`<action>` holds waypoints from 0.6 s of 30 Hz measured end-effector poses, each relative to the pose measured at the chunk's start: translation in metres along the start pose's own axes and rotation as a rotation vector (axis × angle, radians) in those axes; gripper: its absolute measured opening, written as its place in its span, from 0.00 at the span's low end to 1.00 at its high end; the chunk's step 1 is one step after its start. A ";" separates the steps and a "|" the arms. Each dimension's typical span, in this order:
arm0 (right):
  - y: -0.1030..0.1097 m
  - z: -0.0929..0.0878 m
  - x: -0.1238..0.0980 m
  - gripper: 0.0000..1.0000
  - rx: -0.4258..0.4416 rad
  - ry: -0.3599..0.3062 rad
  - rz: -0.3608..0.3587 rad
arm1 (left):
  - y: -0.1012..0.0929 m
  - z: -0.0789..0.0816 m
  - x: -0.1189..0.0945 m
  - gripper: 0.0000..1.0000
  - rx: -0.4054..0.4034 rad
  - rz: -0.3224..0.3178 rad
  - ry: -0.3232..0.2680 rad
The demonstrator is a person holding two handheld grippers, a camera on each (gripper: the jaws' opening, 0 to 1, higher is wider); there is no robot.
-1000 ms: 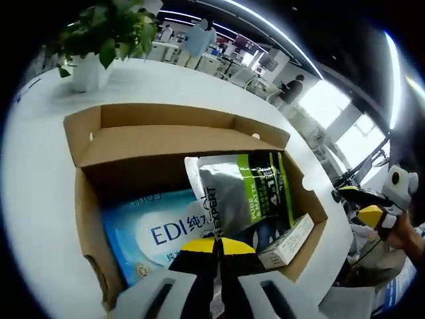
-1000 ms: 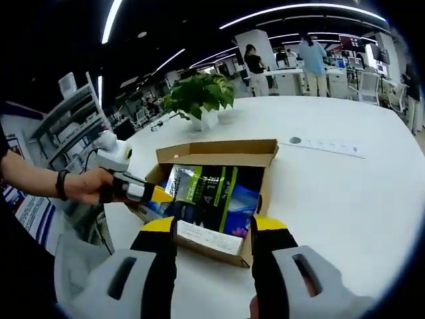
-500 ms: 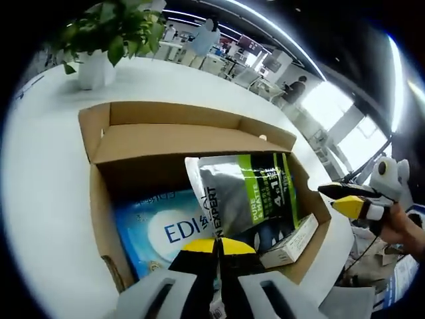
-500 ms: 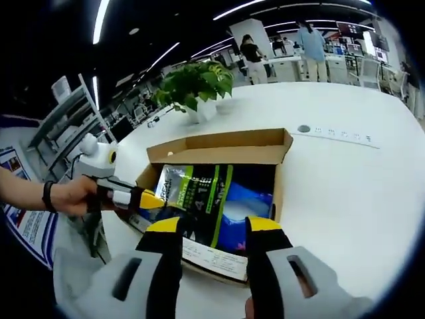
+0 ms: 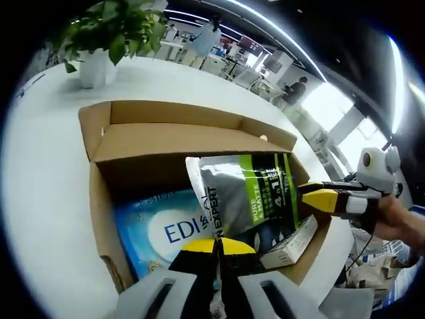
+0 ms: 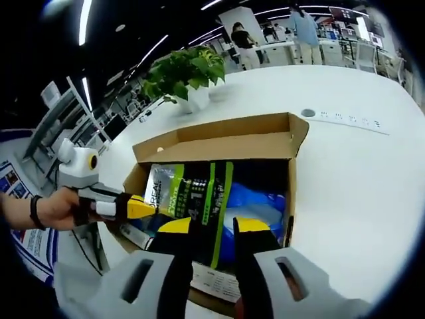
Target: Operate the shoe box by opening the lid, removing the specified soft item, and placing it in the target area until the item is outside and the box remains undamaged.
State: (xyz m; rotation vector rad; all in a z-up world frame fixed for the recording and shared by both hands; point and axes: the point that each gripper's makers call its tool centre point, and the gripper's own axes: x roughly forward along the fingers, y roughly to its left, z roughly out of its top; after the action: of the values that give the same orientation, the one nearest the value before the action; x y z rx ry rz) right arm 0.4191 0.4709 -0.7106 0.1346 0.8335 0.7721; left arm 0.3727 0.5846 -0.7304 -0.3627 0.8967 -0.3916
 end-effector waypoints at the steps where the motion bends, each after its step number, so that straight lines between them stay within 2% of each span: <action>1: 0.000 -0.001 0.001 0.19 0.002 0.004 -0.002 | 0.000 0.000 0.000 0.00 -0.001 -0.001 0.000; 9: 0.003 -0.012 0.008 0.12 0.002 0.039 -0.013 | 0.000 0.000 -0.001 0.00 -0.007 -0.007 -0.004; 13: -0.005 -0.010 0.007 0.02 0.059 0.019 -0.060 | 0.000 0.001 -0.002 0.00 -0.017 -0.015 -0.013; 18: 0.000 -0.008 0.007 0.00 0.046 0.013 -0.049 | 0.000 0.003 -0.003 0.00 -0.025 -0.021 -0.025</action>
State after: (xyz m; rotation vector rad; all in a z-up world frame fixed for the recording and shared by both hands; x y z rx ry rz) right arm 0.4163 0.4735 -0.7206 0.1497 0.8641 0.7086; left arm 0.3737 0.5865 -0.7265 -0.3995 0.8744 -0.3941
